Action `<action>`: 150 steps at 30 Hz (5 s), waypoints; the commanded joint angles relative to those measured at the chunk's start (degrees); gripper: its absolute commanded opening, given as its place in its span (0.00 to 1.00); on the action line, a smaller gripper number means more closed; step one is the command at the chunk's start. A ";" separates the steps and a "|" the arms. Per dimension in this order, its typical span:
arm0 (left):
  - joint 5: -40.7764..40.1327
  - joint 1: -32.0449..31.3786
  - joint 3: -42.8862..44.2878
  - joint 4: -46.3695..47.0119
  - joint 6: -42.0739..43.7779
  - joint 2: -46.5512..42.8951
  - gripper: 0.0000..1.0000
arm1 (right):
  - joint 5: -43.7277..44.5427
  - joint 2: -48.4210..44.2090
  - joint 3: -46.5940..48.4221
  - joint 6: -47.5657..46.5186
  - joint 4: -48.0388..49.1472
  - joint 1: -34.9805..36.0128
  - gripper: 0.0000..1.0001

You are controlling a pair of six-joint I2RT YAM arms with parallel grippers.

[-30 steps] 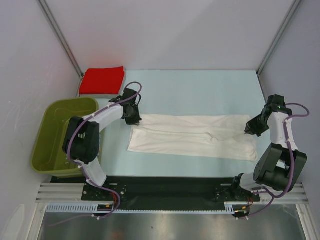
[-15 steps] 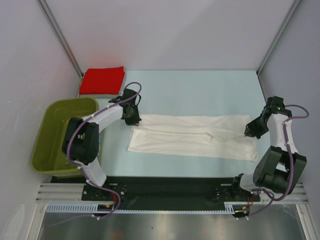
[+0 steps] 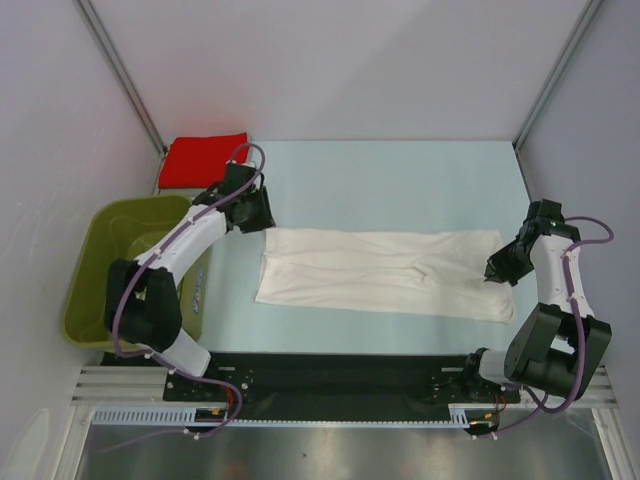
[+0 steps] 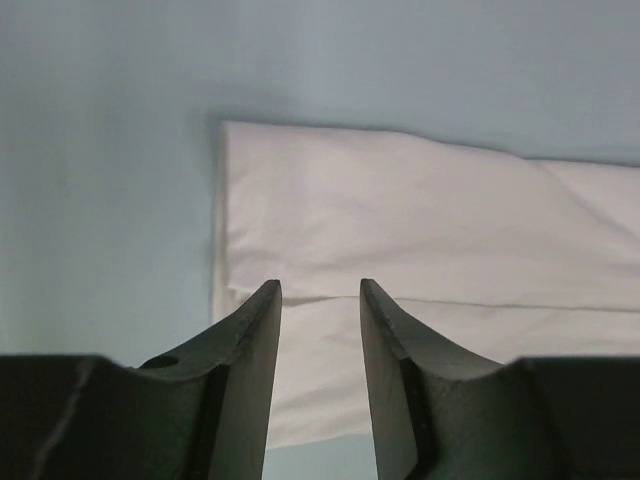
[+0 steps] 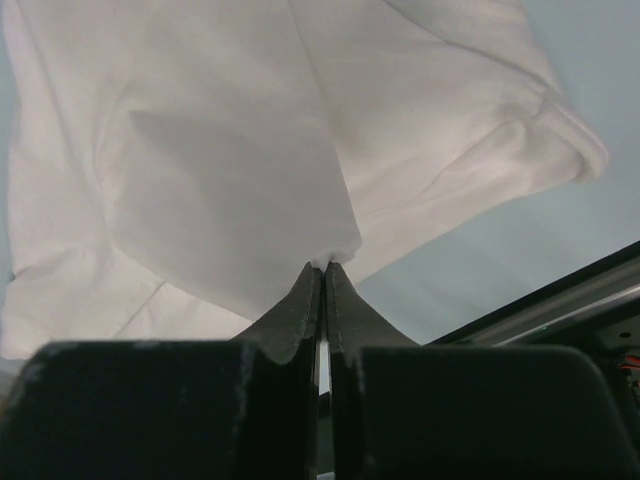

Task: Fold and stack the t-shirts
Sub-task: Fold the tshirt

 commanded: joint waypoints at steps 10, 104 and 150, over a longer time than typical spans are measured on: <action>13.44 -1.27 0.21 3.79 0.07 12.95 0.38 | -1.04 -3.39 1.48 0.68 -3.80 0.21 0.04; 30.39 -1.44 -5.43 7.05 2.01 4.07 0.49 | -23.36 5.39 -11.78 -16.90 29.40 8.29 0.57; 32.33 -0.03 -6.30 6.78 2.27 4.68 0.50 | -30.84 -1.19 -19.52 3.21 24.24 12.34 0.00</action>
